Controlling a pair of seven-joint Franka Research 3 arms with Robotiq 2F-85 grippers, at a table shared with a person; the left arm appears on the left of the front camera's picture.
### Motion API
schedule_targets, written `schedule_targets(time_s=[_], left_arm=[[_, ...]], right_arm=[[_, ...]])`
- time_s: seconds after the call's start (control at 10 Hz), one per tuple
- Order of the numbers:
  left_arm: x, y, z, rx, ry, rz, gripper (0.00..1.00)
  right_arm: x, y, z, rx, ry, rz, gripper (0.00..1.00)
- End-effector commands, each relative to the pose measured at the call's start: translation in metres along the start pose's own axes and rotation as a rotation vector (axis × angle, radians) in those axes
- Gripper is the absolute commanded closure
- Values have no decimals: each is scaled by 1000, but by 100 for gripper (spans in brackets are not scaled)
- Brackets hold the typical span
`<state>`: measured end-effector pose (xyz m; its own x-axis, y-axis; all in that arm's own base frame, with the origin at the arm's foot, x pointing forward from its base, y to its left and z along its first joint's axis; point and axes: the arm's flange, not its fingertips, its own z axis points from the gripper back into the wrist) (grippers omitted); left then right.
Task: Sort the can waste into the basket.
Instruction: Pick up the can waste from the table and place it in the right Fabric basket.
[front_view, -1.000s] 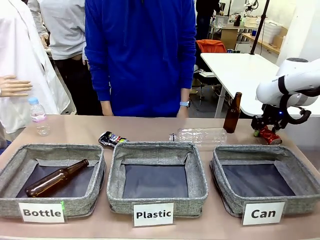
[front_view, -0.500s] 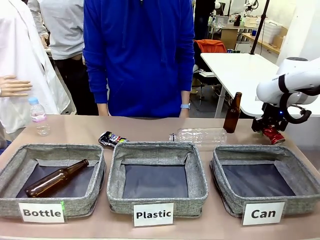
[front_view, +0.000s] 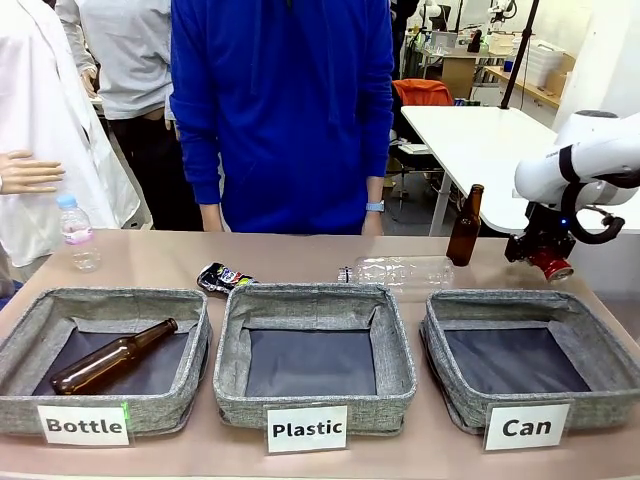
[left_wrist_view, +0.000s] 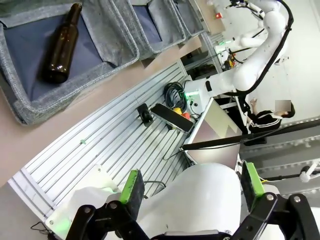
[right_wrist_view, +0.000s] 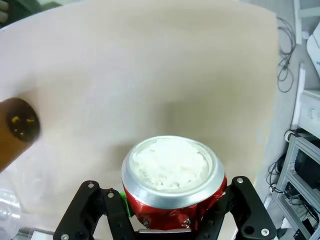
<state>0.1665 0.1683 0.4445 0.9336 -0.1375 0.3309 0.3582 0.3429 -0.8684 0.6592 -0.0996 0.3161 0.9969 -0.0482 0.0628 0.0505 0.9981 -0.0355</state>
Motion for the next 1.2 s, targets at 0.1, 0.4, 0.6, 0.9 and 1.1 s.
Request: schedule_targets(time_s=[0.1,0.4,0.6,0.9,1.1], left_arm=[[3,-4,3,-20,-10,6,0],[3,-4,3,-20,-10,6,0],[3,-4,3,-20,-10,6,0],[3,-4,3,-20,-10,6,0],[3,-4,3,-20,-10,6,0]], right_arm=[[-41,-9,88,56,-43,111,100],[-131,2,171,158,-128,503,100],[-201,27,185,176,-150,873,100],[-270,68,183,274,-171,1332,100],[-309,97,162,197,-199,1530,100]])
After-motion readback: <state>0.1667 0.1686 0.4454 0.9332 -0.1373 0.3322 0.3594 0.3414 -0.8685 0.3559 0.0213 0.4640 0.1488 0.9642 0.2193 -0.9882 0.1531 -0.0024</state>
